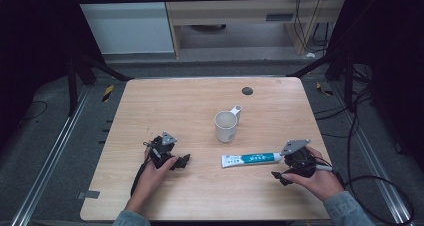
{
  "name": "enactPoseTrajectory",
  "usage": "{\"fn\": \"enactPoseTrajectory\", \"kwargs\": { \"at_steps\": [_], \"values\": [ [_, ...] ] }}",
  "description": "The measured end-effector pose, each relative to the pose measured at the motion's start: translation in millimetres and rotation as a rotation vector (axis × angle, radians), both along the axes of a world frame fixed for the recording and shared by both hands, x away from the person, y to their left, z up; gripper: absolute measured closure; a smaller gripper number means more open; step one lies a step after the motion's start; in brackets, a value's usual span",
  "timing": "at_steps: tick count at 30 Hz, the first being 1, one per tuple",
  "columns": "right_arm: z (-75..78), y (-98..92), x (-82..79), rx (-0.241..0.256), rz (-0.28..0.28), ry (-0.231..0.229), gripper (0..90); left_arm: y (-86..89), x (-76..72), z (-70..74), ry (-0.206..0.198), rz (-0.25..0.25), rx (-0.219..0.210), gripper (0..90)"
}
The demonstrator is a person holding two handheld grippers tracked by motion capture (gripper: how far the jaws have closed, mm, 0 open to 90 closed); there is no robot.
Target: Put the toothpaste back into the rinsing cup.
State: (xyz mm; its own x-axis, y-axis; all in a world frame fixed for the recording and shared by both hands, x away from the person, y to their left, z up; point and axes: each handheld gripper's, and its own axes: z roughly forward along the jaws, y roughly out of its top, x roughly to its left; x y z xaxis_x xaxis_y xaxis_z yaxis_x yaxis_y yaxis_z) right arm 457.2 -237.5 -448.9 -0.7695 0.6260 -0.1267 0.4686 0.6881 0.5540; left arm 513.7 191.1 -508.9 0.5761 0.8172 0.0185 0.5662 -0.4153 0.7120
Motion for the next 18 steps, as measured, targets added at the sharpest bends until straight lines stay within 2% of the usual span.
{"fn": "enactPoseTrajectory", "kwargs": {
  "at_steps": [4, 8, 12, 13, 18],
  "values": [
    [17.2, 16.4, 11.7, -0.042, 0.077, -0.002, 15.8, 0.3, -0.1, 0.2, 0.001, -0.002, 0.004, 0.0],
    [28.8, 36.2, 22.5, -0.051, 0.150, 0.022, 17.8, 0.1, -0.1, 0.0, 0.000, 0.000, 0.000, 0.0],
    [30.7, 62.3, 36.1, -0.109, 0.243, 0.037, 19.1, 0.1, -0.1, 0.0, 0.000, 0.000, 0.000, 0.0],
    [30.7, 62.3, 36.1, -0.109, 0.243, 0.037, 19.1, 0.3, -0.1, 0.2, 0.002, -0.002, 0.004, 0.0],
    [26.4, 80.1, 51.7, -0.139, 0.314, 0.066, 23.9, 0.0, -0.1, 0.0, 0.000, 0.001, -0.001, 0.0]
  ]
}}
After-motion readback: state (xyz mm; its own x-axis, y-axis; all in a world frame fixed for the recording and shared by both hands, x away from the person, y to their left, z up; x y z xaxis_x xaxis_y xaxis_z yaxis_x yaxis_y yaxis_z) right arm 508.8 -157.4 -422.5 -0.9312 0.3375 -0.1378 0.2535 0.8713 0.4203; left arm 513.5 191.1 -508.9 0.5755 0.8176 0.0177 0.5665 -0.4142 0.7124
